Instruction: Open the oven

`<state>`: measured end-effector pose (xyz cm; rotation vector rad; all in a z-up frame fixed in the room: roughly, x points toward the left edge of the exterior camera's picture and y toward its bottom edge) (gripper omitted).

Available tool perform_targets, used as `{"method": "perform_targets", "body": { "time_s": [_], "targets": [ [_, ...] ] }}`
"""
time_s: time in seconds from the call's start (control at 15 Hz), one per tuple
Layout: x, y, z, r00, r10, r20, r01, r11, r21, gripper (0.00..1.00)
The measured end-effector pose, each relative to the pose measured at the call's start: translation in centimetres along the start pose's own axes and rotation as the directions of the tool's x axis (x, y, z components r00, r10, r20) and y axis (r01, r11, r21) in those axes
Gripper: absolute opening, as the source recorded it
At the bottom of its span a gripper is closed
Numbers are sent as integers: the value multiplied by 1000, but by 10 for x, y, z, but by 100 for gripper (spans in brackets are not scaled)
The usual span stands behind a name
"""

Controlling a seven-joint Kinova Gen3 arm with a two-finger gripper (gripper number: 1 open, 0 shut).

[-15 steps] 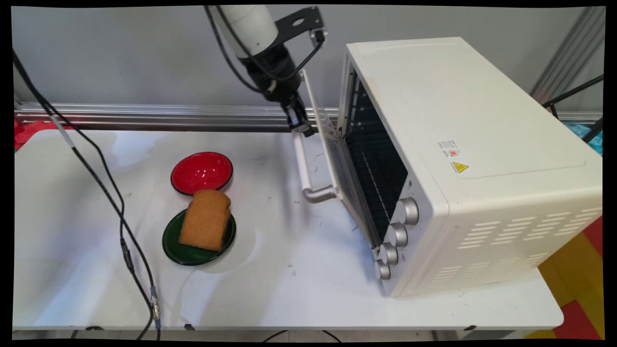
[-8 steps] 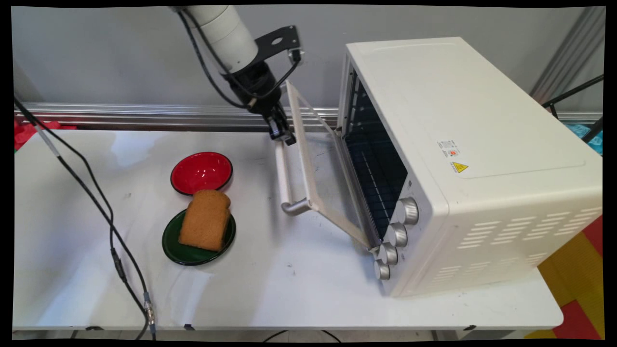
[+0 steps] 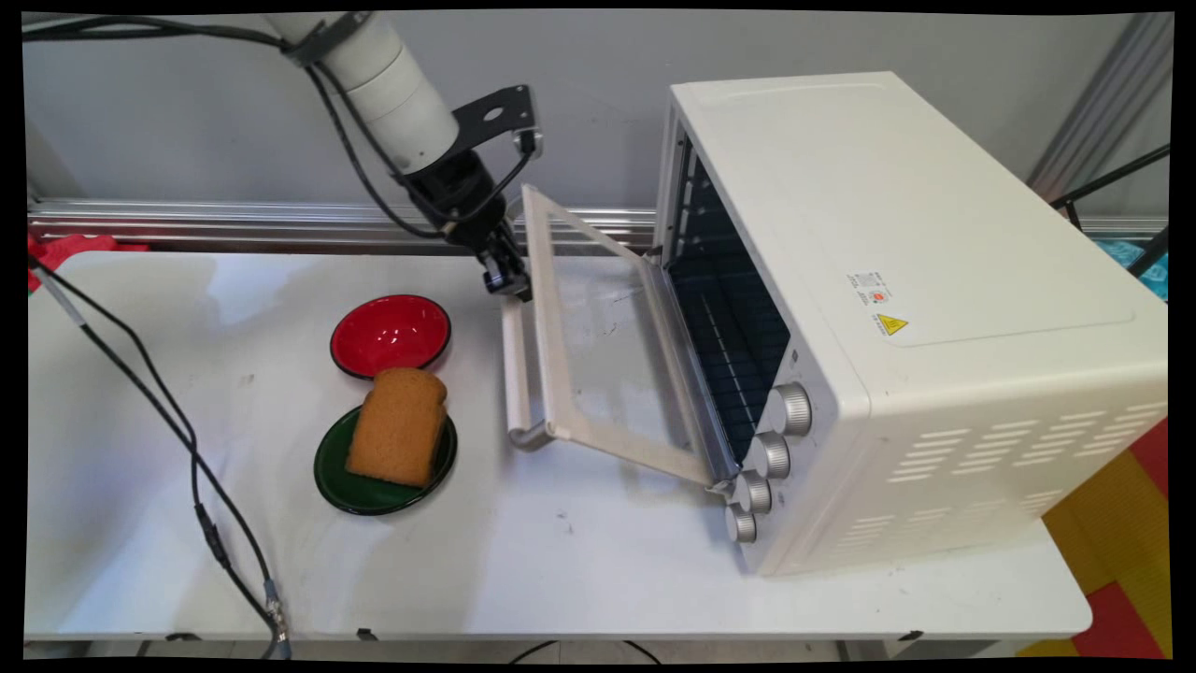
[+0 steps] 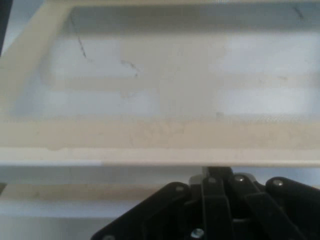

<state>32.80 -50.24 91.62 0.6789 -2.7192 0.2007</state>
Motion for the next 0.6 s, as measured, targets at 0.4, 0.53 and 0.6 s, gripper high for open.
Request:
{"method": "perform_targets", "body": {
  "time_s": [0.4,0.53,0.6],
  "targets": [
    [-29,-2,2,1000,-13,7,13,1000,-7,0],
    [-36,-3,0,1000,-15,10,15,1000,-7,0],
    [-38,-3,-1,1000,-16,9,16,1000,-6,0]
  ]
}}
